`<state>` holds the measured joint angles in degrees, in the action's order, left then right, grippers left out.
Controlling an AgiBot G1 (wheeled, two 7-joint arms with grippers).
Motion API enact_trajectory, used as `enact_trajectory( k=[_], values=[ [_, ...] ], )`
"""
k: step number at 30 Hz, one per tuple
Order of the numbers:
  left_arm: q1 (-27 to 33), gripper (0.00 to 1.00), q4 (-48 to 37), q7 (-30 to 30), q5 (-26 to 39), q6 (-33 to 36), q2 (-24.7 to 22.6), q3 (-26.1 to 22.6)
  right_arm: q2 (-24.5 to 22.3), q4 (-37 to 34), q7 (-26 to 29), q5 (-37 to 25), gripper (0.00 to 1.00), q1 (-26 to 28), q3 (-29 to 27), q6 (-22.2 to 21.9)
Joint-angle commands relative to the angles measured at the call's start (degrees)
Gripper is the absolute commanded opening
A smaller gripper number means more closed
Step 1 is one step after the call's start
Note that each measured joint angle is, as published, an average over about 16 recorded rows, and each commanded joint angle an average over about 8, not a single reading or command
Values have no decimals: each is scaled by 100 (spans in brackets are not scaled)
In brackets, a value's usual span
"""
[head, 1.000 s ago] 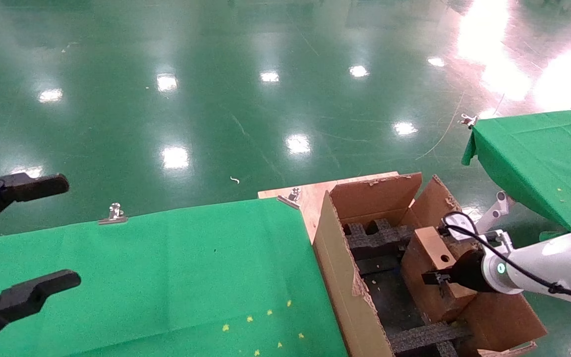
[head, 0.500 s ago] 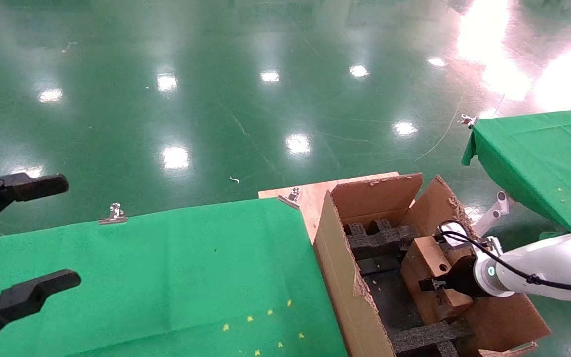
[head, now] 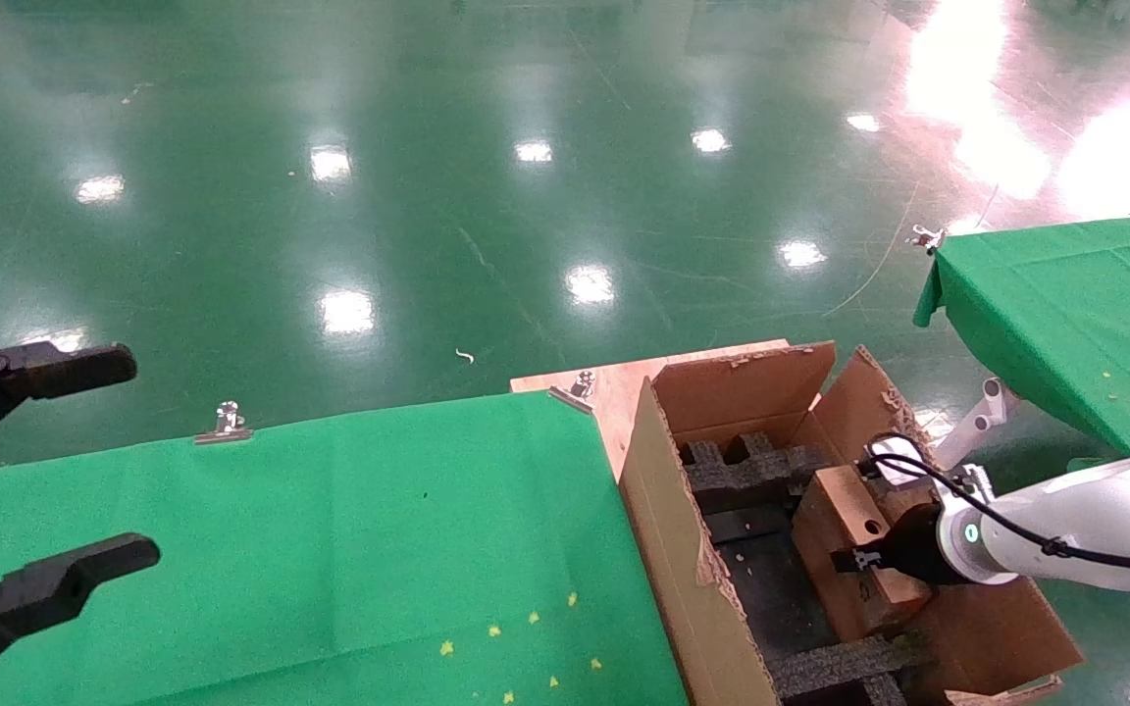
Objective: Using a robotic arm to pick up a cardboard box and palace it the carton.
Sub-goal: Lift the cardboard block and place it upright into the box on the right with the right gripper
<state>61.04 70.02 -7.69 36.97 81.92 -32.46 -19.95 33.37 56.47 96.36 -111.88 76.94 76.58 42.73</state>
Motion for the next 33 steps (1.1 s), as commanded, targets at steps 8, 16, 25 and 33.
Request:
enact_trajectory(
  k=[8,16,25,33],
  values=[
    [0,100,0,0,0,0,0,0,-22,64,-2,-31,100,71,-11,48],
    [0,100,0,0,0,0,0,0,-105,214,25,-95,100,159,-34,85],
    [0,100,0,0,0,0,0,0,-320,650,62,-242,100,603,-242,36],
    [0,100,0,0,0,0,0,0,-558,1640,-648,201,100,1280,-578,16]
  ],
)
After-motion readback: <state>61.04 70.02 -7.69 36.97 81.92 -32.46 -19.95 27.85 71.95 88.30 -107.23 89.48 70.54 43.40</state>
